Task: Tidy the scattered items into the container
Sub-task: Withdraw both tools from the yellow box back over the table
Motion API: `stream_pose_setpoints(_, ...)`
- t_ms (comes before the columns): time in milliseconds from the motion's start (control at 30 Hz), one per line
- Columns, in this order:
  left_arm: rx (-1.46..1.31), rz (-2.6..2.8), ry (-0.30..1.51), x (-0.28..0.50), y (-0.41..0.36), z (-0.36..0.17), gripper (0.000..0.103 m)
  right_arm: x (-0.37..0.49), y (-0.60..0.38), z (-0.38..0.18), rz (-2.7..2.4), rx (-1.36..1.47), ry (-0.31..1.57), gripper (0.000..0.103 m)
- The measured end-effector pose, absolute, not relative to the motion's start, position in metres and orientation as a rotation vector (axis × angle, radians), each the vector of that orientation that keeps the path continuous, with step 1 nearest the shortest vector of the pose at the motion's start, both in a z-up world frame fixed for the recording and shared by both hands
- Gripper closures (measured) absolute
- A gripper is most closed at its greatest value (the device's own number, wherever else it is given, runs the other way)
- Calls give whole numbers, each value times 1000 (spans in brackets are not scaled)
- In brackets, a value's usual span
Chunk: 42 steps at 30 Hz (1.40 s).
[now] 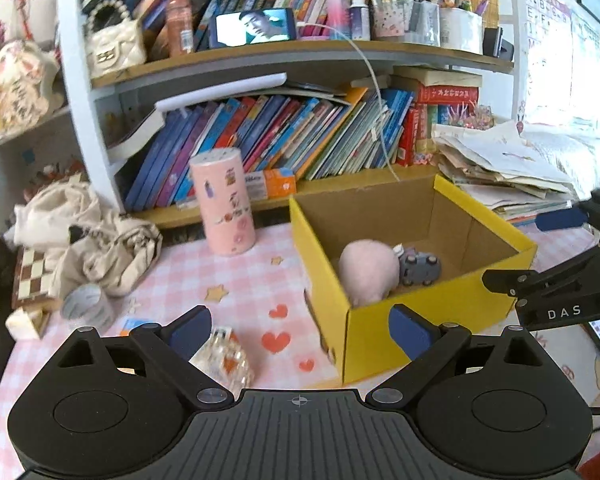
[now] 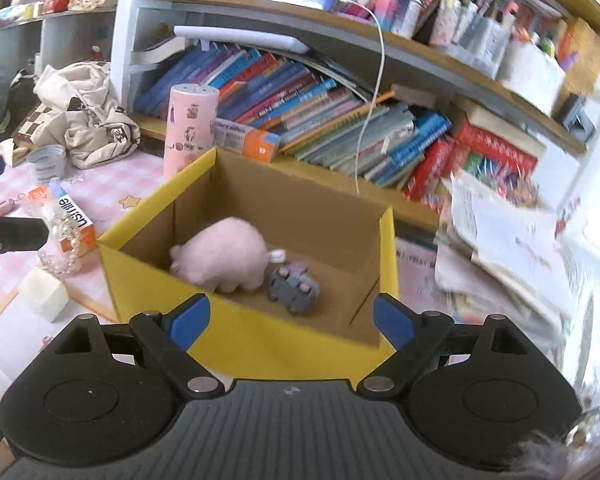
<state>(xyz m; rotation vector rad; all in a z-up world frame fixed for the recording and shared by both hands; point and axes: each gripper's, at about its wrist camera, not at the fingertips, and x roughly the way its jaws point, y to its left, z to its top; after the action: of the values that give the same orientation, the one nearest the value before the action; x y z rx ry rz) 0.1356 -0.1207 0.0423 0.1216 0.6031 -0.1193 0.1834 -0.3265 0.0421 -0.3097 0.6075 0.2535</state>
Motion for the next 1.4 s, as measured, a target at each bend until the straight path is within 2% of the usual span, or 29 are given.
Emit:
stream_pose_setpoints(267,88,-100,673,98,-91,22,6,141,-302,19,235,-171,713,15)
stream_pose_setpoints(800,81,-35,732,49,-43,-1,6,88,-249,1,232,-191,741,14)
stream_pose_setpoints(1400,46,25,708,18,5,4,6,64,-188,-2,324,-249,740,14)
